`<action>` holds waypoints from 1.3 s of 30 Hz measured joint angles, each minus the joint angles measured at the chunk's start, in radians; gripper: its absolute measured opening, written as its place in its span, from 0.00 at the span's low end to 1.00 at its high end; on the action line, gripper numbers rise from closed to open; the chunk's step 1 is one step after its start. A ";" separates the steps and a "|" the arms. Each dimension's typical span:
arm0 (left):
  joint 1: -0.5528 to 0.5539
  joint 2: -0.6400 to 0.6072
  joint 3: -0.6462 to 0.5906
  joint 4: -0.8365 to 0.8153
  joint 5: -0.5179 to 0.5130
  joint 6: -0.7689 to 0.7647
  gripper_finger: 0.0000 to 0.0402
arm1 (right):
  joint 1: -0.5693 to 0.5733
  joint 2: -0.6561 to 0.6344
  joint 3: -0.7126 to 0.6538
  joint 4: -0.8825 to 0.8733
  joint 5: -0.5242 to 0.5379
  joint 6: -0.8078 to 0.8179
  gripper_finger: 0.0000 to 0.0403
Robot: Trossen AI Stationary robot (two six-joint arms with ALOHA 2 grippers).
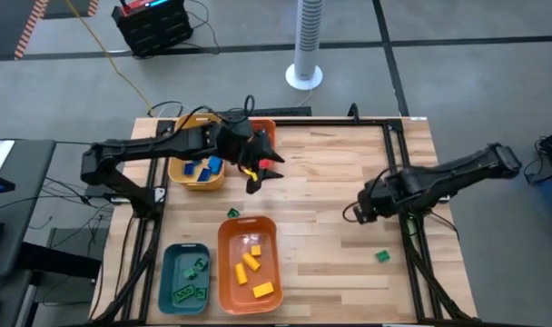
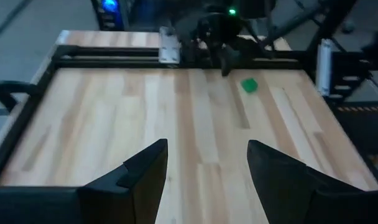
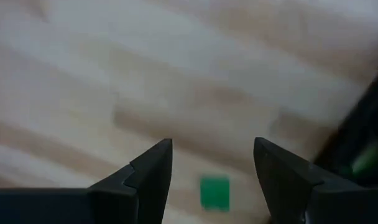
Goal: Sort blocks
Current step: Put the green game piece into the blue bin
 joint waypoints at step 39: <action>0.093 -0.104 -0.018 -0.180 0.027 0.107 0.53 | 0.422 0.383 -0.191 0.468 -0.300 0.226 0.64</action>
